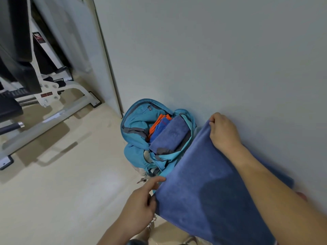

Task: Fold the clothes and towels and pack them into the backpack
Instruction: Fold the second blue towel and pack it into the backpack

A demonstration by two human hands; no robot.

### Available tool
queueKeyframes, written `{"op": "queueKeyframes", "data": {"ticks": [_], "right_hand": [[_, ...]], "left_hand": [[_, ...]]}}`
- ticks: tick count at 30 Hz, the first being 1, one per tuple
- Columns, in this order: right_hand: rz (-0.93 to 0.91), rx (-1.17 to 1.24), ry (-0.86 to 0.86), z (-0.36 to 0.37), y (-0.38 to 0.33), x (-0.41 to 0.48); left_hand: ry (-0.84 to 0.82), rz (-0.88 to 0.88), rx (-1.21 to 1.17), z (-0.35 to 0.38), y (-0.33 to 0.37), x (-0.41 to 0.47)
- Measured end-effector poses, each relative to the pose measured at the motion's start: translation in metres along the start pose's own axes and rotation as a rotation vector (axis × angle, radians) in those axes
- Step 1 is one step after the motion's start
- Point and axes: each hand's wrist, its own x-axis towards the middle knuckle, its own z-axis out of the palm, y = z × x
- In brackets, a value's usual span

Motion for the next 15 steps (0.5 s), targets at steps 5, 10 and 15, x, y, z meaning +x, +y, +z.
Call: {"op": "queueKeyframes", "data": {"ticks": [5, 10, 15], "right_hand": [[0.065, 0.012, -0.058, -0.001, 0.000, 0.002], [0.084, 0.042, -0.099, -0.004, 0.000, 0.006], [0.090, 0.196, -0.002, -0.005, 0.003, 0.001]], "left_hand": [[-0.011, -0.099, 0.028, 0.005, -0.002, 0.010], [0.041, -0.170, 0.072, 0.008, -0.005, 0.014], [0.097, -0.152, 0.220, 0.006, -0.006, 0.013]]}}
